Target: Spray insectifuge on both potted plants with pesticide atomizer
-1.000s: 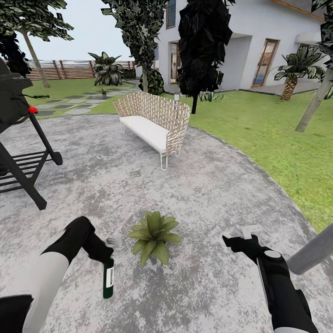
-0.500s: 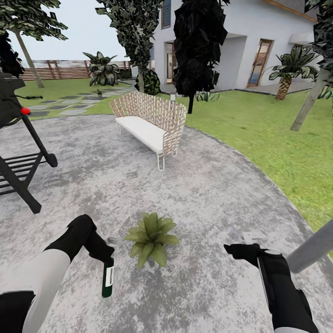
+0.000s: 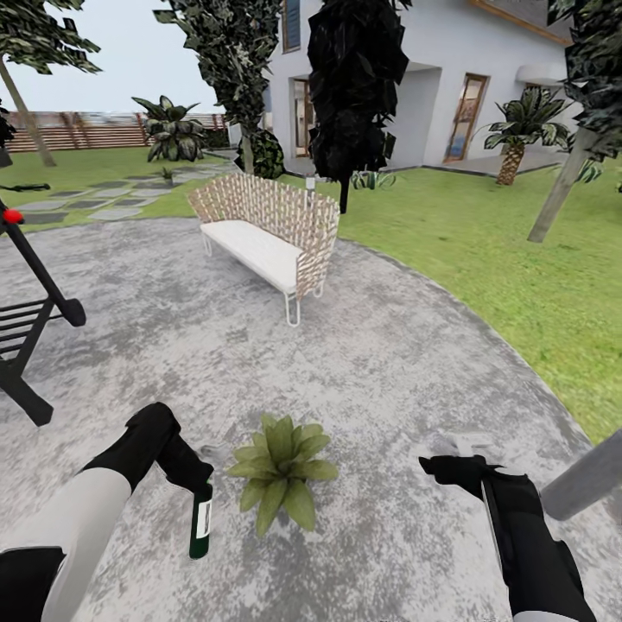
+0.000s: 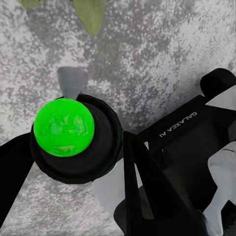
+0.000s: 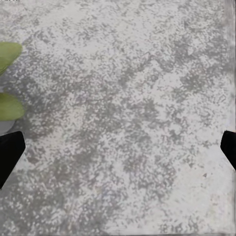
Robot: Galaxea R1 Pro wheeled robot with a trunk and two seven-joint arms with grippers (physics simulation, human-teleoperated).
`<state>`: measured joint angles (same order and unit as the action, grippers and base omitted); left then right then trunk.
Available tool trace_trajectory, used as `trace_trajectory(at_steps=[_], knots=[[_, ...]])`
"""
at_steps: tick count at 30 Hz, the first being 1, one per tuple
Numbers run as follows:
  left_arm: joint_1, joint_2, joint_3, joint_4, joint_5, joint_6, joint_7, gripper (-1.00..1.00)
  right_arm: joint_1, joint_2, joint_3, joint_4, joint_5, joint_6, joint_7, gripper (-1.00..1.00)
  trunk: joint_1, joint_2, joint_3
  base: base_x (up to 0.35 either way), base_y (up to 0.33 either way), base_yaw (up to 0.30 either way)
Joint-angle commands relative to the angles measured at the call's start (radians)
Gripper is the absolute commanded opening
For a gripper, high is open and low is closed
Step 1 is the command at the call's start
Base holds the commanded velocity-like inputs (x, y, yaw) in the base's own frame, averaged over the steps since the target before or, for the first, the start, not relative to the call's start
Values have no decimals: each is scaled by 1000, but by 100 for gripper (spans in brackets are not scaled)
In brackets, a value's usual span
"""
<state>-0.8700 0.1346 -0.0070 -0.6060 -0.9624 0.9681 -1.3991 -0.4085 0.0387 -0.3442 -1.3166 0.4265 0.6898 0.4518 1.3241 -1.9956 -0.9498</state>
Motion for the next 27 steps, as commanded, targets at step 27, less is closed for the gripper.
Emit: trace_trajectory(at_steps=[27], knots=[[65, 0, -1, -3, -9, 9, -1, -100, -1, 1, -1, 0, 12, 2, 8, 100, 0, 0, -1, 37, 17, -33]])
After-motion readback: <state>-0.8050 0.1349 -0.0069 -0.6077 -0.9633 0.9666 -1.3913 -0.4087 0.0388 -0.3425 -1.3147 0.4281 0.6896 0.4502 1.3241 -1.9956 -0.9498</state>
